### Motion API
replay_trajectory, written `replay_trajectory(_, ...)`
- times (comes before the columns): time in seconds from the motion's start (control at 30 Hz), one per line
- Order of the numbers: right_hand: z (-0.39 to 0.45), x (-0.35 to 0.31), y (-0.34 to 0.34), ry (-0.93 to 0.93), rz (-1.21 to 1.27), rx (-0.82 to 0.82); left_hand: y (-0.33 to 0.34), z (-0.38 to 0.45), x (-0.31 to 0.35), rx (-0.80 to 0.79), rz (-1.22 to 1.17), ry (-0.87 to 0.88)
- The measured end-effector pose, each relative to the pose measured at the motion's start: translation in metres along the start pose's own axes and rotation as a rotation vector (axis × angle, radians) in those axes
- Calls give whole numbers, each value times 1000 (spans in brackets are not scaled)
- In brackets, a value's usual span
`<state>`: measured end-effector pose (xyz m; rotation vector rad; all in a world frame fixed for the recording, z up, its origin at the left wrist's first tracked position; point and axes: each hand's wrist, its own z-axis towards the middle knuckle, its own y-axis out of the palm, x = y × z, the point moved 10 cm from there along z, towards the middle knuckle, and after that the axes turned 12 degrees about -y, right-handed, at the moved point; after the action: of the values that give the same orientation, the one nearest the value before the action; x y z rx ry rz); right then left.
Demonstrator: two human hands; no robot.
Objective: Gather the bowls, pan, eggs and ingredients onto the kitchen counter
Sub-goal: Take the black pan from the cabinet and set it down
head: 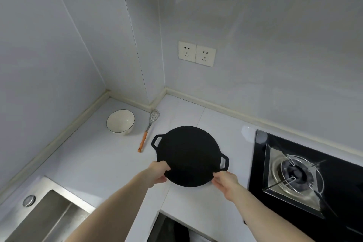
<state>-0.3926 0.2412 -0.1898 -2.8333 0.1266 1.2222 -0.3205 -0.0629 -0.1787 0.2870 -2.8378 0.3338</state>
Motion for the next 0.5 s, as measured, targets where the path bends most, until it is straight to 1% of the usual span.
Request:
replay_trajectory(0.07,6,-4,5,8,32,-10,6,4,7,-59,-57,-3)
replay_trajectory(0.17,13,-11,13,23,47,-23,10,11,20,-96,-135,14)
replay_trajectory(0.23,19,-16,18,32,59,-27,8,13,29,-82,-149,33)
replay_trajectory(0.4,31,-29,32,46,141,21,18,11,58,-22,-40,119)
replay_trajectory(0.5,40,-33,44,22,155,69,22,13,64,70,48,94)
